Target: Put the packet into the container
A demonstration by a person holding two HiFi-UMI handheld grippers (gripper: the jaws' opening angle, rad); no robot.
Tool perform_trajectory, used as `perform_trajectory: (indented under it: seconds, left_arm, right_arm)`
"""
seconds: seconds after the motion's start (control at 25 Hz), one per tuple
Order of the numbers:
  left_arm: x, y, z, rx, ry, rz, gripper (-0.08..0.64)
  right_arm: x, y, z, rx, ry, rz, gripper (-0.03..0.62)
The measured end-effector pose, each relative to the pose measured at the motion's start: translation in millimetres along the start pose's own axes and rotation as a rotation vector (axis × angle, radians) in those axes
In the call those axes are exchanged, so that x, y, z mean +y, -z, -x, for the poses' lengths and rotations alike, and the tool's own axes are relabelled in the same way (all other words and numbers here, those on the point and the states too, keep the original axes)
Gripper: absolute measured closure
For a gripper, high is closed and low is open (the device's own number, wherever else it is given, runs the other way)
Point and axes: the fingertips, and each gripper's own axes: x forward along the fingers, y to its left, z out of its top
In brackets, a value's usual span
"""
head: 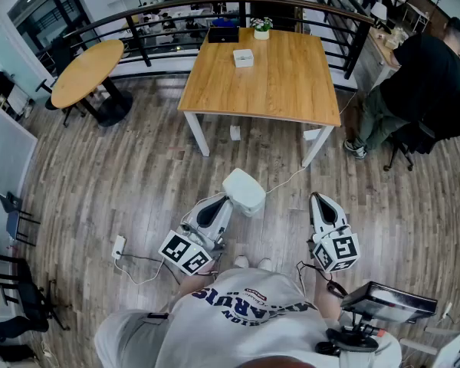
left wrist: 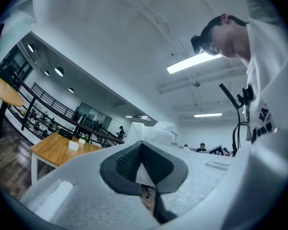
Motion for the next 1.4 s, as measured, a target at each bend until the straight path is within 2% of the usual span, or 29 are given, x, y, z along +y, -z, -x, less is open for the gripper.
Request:
perform_trajectory:
  seconds: [0.4,0.6,0.8,1.04,1.2,1.4]
  left_arm:
    - [-5.6,-1.4,18.8,-0.006,0.006,0.019,0.557]
    - [2.3,0.7,22.5,-0.002,0.006,0.021,0.557]
    - [5.0,4.3,24.6,-0.004,0.027,0.032,0.557]
    - [12.2,26.2,34.9,0.018,0.075,0.039,0.557]
    - [17.7,32.3,34.0,0.032,0.077,0.052,0.557]
    - [19.7,31.4,23.1,0.032,0.078,0.050,0.557]
  right_arm:
    - [11.5,2.7,10.8,0.012,0.015,0.011,0.583]
    - [19.4,8.6,5.5,0.030,0.003,-0.038,0.583]
    - [12.5,29.5,15.9,0.104,0.060,-0.063,0.581]
    - [16.0,62.6,37.5,0.155,0.150,-0.094,0.581]
    - [21.8,75.4,38.8,0.200,0.157,-0.114,0.581]
    - [12.7,70.7,35.8,0.185,0.164,-0.114,0.581]
